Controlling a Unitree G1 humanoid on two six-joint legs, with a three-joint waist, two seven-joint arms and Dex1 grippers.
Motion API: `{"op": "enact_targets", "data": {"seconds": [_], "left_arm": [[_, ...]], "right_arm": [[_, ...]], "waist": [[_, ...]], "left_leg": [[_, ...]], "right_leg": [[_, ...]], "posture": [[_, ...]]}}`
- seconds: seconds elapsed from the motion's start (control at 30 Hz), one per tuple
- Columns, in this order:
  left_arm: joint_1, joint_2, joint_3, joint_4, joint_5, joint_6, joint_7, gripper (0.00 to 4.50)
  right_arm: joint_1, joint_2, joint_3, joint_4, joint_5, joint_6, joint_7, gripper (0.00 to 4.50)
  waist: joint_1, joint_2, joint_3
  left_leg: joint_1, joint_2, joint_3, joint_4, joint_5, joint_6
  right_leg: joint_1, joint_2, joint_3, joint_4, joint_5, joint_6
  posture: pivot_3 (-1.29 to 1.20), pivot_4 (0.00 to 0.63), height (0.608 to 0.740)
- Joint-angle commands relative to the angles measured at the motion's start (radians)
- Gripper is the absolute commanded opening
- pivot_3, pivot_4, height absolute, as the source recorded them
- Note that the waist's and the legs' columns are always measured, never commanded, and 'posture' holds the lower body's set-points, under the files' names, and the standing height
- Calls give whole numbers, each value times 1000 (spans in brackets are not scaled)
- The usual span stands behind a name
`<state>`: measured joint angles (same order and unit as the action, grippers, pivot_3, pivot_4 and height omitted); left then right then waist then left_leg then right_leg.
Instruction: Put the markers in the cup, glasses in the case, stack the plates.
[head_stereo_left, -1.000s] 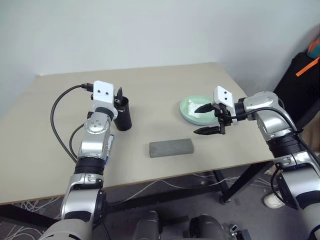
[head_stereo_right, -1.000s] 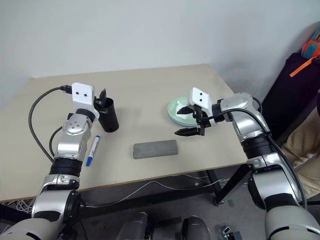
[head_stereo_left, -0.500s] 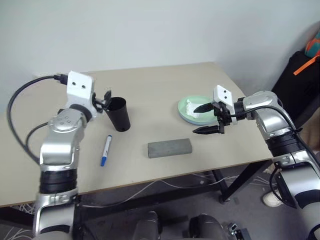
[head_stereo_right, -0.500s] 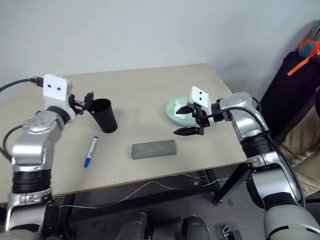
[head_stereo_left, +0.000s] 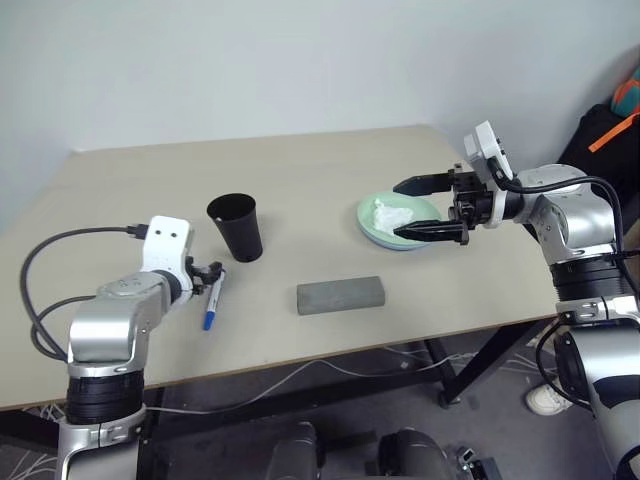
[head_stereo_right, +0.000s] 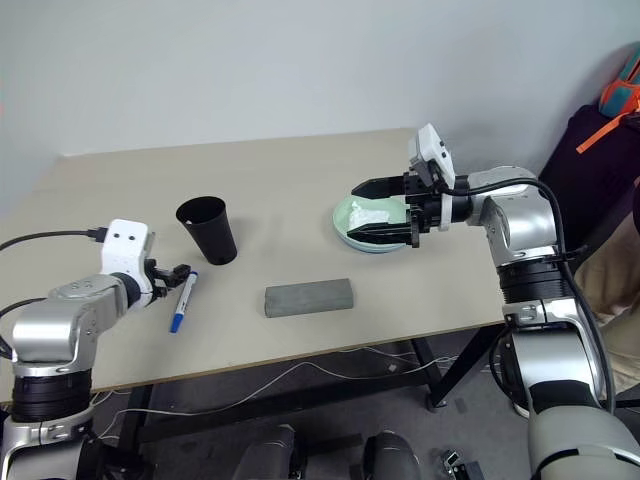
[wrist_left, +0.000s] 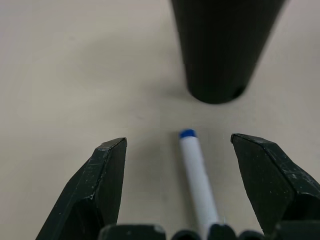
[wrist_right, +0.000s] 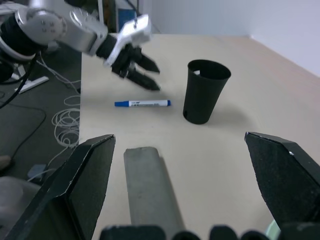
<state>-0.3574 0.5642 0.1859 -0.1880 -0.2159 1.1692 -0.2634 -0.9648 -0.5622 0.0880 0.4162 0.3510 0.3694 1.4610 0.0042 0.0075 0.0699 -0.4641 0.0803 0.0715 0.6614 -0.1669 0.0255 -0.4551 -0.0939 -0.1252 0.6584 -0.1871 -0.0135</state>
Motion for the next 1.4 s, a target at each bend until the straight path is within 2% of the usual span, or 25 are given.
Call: {"op": "enact_targets", "data": {"seconds": [0.03,0.23,0.4,0.83,1.37,1.4], "left_arm": [[-53,-8,-15,42,14,26,19,3508],[-80,-16,-55,116,34,56,37,3508],[-148,-8,-62,173,29,167,47,3508],[-272,92,-151,226,-3,350,-19,3508],[-280,18,-55,231,4,445,15,3508],[-282,16,-54,231,4,445,18,3343]], "right_arm": [[-31,0,-25,-1,1,-31,-21,4500],[-26,-6,-17,-3,-1,-36,-32,4500],[-23,-11,-12,-1,-7,-36,-38,4500],[-15,2,-3,3,-25,-41,-53,4500],[-6,7,-2,-6,-23,-34,-64,4500],[-6,8,-2,-5,-24,-35,-66,4500]], "waist": [[0,0,0],[0,0,0],[0,0,0],[0,-1,0],[0,-1,0],[0,-1,0]], "left_leg": [[0,0,0,0,0,0],[0,0,0,0,-1,-1],[0,0,0,0,-1,-2],[0,0,0,-1,-1,-2],[0,-1,0,0,-1,-2],[0,-1,0,1,-1,-2]], "right_leg": [[0,0,0,0,0,0],[-2,0,1,0,0,0],[-2,0,1,0,0,0],[-3,0,1,1,1,-1],[-2,-1,1,1,1,-1],[-2,-1,1,1,1,-1]], "posture": [[0,0,696],[0,0,696],[0,0,696],[0,0,696],[0,0,696],[0,0,696]]}}
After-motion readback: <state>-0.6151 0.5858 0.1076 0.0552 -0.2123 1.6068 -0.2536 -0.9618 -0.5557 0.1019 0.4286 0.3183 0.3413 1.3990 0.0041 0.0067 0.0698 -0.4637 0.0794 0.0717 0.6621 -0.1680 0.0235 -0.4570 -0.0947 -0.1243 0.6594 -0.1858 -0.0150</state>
